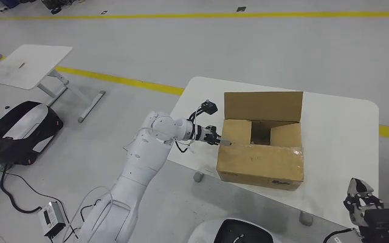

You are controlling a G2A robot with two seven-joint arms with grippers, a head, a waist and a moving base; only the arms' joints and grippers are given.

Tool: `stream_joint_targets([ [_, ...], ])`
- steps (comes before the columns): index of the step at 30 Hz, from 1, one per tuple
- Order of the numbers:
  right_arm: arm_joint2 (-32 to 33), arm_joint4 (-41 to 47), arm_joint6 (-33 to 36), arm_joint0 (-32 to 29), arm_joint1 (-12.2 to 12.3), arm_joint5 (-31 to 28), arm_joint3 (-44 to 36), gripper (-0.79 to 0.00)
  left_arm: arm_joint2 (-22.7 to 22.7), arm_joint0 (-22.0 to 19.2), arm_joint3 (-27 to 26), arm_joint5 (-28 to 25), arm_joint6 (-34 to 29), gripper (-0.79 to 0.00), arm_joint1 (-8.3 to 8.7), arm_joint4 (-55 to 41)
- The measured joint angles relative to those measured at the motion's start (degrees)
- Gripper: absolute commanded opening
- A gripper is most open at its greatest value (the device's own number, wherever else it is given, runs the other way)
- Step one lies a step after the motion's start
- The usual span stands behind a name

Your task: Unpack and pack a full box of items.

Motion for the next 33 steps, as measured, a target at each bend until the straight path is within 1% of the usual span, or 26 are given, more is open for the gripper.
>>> stream_joint_targets([
  [5,-1.32,-0.08,0.72,1.6,-0.16,0.42,3.02,-0.785,1.94,-0.9,2.33,0.01,1.27,0.0,0.13,-0.04],
  [10,-3.12,-0.08,0.91,3.96,-0.33,0.03,6.16,-0.785,3.05,-1.61,3.55,-0.27,0.88,0.0,0.32,-2.4],
  [19,-4.19,-0.95,1.33,5.93,-0.4,-0.24,7.91,-0.785,4.73,-2.22,3.71,-0.59,-0.85,0.0,0.87,-5.95],
  [25,-5.18,-1.49,1.63,7.07,-0.41,-1.56,9.04,-0.785,5.83,-2.57,3.69,-1.78,-2.88,0.0,1.29,-8.81],
  [28,-6.11,-1.68,1.54,7.8,-0.46,-2.25,9.95,-0.785,6.52,-2.59,3.23,-3.18,-3.77,0.0,1.53,-10.11],
  [33,-7.86,-2.12,1.97,9.03,-0.6,-3.02,10.79,-0.785,7.74,-2.32,1.87,-3.12,-4.08,0.0,2.03,-13.34],
])
